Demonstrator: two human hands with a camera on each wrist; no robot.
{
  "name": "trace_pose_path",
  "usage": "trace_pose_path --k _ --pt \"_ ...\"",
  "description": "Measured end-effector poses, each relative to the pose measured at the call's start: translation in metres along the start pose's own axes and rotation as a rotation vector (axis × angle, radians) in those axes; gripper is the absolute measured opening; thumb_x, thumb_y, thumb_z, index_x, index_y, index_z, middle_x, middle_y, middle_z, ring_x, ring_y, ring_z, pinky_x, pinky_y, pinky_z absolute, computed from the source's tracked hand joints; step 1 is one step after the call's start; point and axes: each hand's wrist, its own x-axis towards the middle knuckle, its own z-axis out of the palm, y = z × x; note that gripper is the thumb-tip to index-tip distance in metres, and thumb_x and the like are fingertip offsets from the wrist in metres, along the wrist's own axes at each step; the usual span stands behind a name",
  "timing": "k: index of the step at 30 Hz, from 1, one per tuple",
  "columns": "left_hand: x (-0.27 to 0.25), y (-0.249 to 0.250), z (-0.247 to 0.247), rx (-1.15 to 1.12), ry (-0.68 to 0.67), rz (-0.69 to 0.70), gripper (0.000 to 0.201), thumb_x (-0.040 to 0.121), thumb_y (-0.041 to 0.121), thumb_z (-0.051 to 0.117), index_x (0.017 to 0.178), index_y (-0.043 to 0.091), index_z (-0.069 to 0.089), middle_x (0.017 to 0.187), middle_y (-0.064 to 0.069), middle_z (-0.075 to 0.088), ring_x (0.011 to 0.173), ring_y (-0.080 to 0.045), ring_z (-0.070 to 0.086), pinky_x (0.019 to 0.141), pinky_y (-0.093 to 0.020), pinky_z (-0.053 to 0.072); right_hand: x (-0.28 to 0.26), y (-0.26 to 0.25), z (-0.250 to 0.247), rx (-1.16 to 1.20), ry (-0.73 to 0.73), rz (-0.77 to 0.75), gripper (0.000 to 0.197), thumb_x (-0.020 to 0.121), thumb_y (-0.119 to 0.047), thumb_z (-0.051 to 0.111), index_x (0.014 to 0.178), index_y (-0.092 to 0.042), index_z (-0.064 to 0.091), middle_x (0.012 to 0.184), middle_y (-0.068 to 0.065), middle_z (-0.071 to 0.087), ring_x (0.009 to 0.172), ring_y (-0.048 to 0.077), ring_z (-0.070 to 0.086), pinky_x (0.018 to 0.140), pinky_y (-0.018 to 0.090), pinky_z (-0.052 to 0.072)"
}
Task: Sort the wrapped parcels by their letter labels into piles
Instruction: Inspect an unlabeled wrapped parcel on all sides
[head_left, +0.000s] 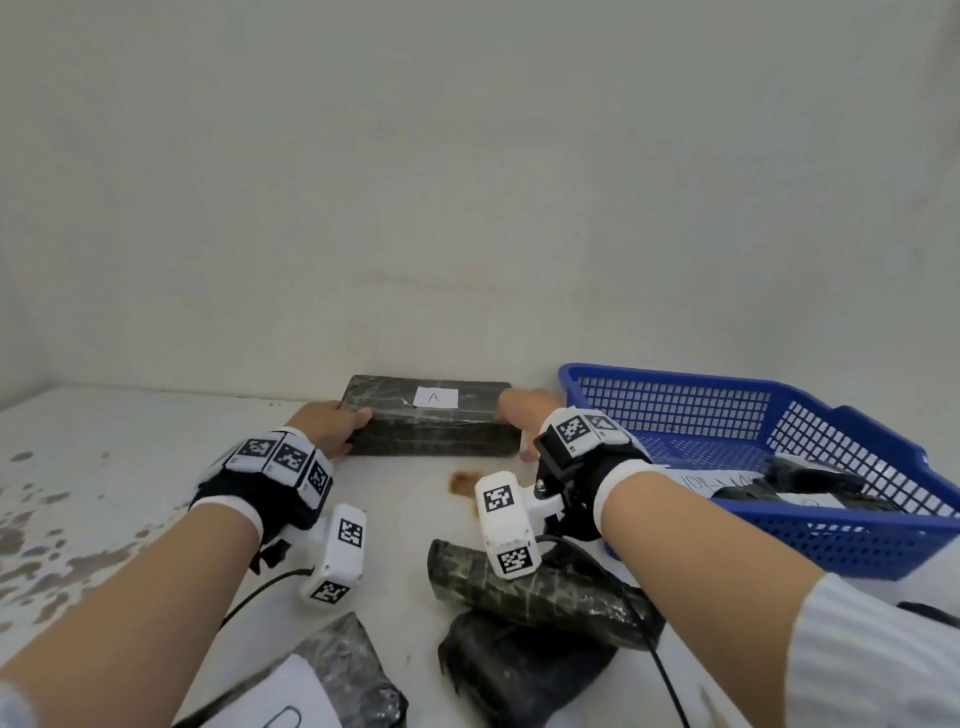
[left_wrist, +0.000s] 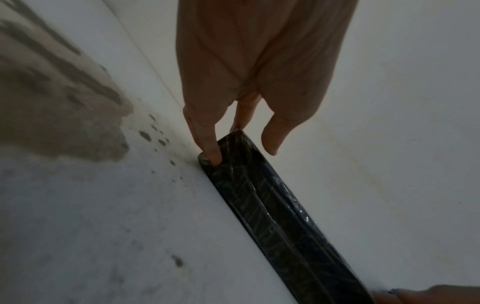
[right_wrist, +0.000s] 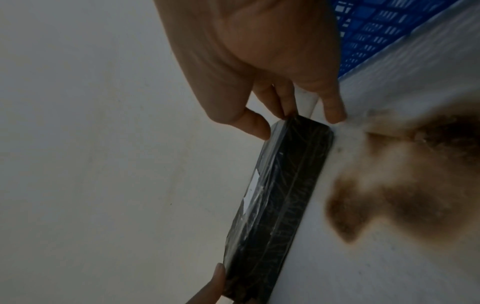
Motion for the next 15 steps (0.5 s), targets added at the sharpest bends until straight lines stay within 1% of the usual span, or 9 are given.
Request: trace_pose_path --k 1,3,6,7,8,10,12,13,15 --pt "0.002 -0.002 0.000 0.018 0.017 0.004 0.038 0.096 0.022 0.059 0.122 -0.006 0.057 0.117 -0.017 0.061 0.106 -0.032 0.058 0.087 -0.036 0.050 0.001 0.000 -0.001 -0.024 -0.024 -0.021 0.028 0.103 0.002 0.038 0.128 0.004 0.052 0.139 0.021 0.054 0.127 0.036 0.055 0.102 0.033 0.041" --pt "0.002 -0.002 -0.002 0.047 0.055 0.009 0.038 0.095 0.026 0.060 0.119 -0.004 0.059 0.113 -0.020 0.062 0.104 -0.035 0.059 0.086 -0.035 0.046 0.007 0.004 0.005 -0.010 0.012 -0.050 0.034 0.103 0.002 0.038 0.134 0.005 0.051 0.139 0.020 0.055 0.127 0.035 0.055 0.103 0.033 0.041" --pt "0.004 -0.004 -0.002 0.009 0.069 -0.027 0.049 0.092 0.030 0.064 0.123 -0.007 0.058 0.129 -0.026 0.058 0.122 -0.041 0.054 0.104 -0.045 0.045 0.008 0.006 0.009 -0.127 0.001 -0.125 0.037 0.104 -0.001 0.037 0.138 0.005 0.049 0.143 0.020 0.052 0.131 0.034 0.052 0.103 0.032 0.040" --pt "0.005 -0.005 -0.001 -0.005 0.058 -0.036 0.050 0.091 0.031 0.065 0.125 -0.005 0.057 0.131 -0.025 0.057 0.123 -0.039 0.054 0.106 -0.046 0.043 0.004 0.006 0.011 -0.115 -0.011 -0.113 0.037 0.104 -0.001 0.036 0.138 0.004 0.050 0.142 0.020 0.053 0.130 0.034 0.052 0.103 0.031 0.040" --pt "0.003 -0.004 -0.001 -0.015 0.038 -0.060 0.052 0.090 0.032 0.066 0.127 -0.003 0.055 0.132 -0.022 0.057 0.123 -0.036 0.054 0.106 -0.045 0.044 0.004 0.006 0.012 -0.170 -0.024 -0.130 0.037 0.104 0.000 0.035 0.138 0.004 0.050 0.142 0.019 0.053 0.130 0.033 0.053 0.102 0.030 0.040" --pt "0.001 -0.005 -0.003 -0.031 -0.009 -0.103 0.066 0.087 0.040 0.069 0.137 0.004 0.046 0.137 -0.014 0.053 0.122 -0.030 0.052 0.106 -0.042 0.044 0.004 0.005 0.012 -0.190 -0.067 -0.132 0.038 0.104 0.000 0.036 0.140 0.005 0.049 0.144 0.019 0.052 0.132 0.033 0.052 0.098 0.028 0.041" --pt "-0.001 -0.007 -0.007 -0.002 -0.026 -0.129 0.084 0.082 0.047 0.072 0.147 0.009 0.034 0.147 -0.011 0.044 0.127 -0.030 0.048 0.108 -0.044 0.042 -0.002 0.004 0.010 -0.245 -0.106 -0.141 0.038 0.103 0.002 0.037 0.138 0.008 0.049 0.143 0.022 0.053 0.131 0.035 0.052 0.091 0.028 0.041" --pt "-0.004 -0.005 -0.010 0.007 -0.019 -0.129 0.088 0.082 0.048 0.071 0.149 0.010 0.029 0.150 -0.012 0.039 0.129 -0.032 0.046 0.108 -0.045 0.042 -0.006 0.004 0.007 -0.241 -0.097 -0.152 0.038 0.103 0.003 0.036 0.138 0.009 0.049 0.142 0.023 0.053 0.130 0.036 0.052 0.092 0.028 0.041" --pt "-0.017 0.002 -0.017 0.036 0.004 -0.141 0.087 0.087 0.044 0.067 0.153 0.013 0.020 0.156 -0.011 0.030 0.132 -0.037 0.042 0.105 -0.049 0.044 -0.017 0.002 -0.001 -0.226 -0.095 -0.120 0.039 0.105 -0.001 0.036 0.142 0.009 0.044 0.147 0.024 0.048 0.135 0.036 0.048 0.106 0.031 0.039"
